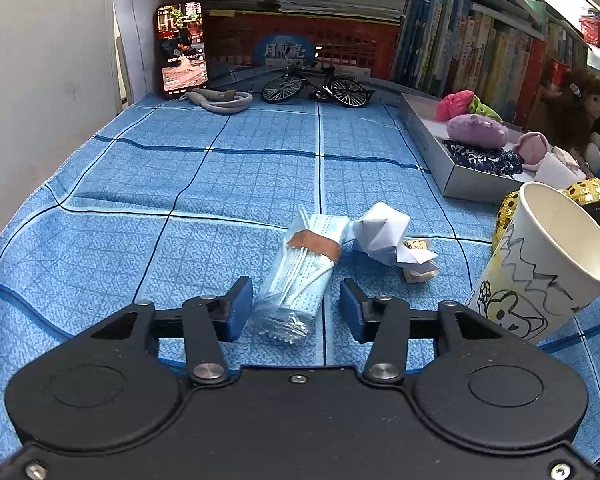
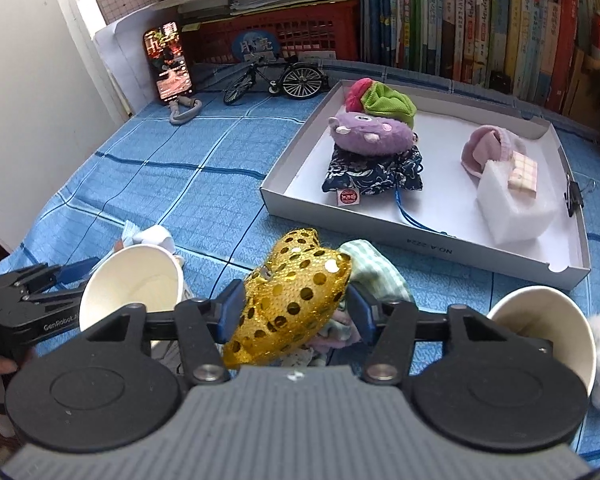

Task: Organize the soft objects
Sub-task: 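Grasp the blue-white mask packet with the left gripper while the right grasps the gold sequin bow, then lift and carry the mask packet and gold bow over the white tray with both tools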

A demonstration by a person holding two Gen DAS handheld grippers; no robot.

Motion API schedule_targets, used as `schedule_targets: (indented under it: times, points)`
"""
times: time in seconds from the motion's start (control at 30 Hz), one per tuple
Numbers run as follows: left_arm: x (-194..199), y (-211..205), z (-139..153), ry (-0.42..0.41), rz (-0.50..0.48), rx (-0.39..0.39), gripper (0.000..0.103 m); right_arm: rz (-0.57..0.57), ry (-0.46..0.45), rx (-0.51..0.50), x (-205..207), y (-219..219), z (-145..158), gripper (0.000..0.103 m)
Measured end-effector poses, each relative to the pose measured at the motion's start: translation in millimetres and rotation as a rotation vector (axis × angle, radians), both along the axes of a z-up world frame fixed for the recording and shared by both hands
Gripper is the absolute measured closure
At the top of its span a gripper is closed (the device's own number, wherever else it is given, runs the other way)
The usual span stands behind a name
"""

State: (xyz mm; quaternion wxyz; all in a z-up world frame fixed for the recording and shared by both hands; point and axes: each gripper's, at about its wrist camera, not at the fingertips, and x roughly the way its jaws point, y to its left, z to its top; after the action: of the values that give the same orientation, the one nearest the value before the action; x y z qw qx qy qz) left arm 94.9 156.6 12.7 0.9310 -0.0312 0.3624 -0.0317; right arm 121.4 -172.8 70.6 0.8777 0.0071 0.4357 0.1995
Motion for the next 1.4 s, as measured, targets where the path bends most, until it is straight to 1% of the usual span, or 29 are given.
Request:
schedule_targets:
  times: [0.07,0.13,0.17,0.2,0.37,0.63,0.8,1.03,1.17,1.4]
  points:
    - [0.9,-1.8,-0.7,-0.002,-0.004,0.006,0.054,0.011,-0.008,-0.006,-2.3,2.1,0.9,0.051]
    - [1.1,-3.3,-1.0,-0.005,-0.005,0.012,0.056,0.017,-0.017,-0.014,-4.4,3.4,0.8,0.052]
    - [1.1,-4.1,-0.8,-0.006,-0.001,0.019,0.068,0.022,-0.021,-0.019,-5.3,4.4,0.9,0.054]
    - [0.6,-4.8,-0.2,-0.008,0.002,0.025,0.072,0.023,-0.026,-0.023,-6.3,5.1,1.2,0.055]
    - [-2.5,-4.6,5.5,-0.009,0.001,-0.009,0.073,0.030,-0.037,-0.027,-9.4,7.5,3.6,0.059]
    - [-7.7,-10.5,26.9,-0.053,-0.021,-0.005,0.073,0.024,-0.052,-0.016,-13.1,4.7,9.6,0.065]
    - [-5.4,-15.9,44.8,-0.067,-0.049,-0.011,0.073,0.017,-0.078,-0.014,-17.0,2.8,19.5,0.068]
    - [0.4,-23.5,69.5,-0.086,-0.078,-0.051,0.073,0.001,-0.121,0.012,-20.2,-6.8,35.7,0.068]
    - [2.6,-28.0,81.2,-0.105,-0.090,-0.049,0.073,-0.024,-0.144,0.030,-19.1,-15.9,44.7,0.068]
    - [12.7,-39.5,101.3,-0.109,-0.128,-0.067,0.073,-0.060,-0.187,0.051,-17.0,-30.0,57.9,0.068]
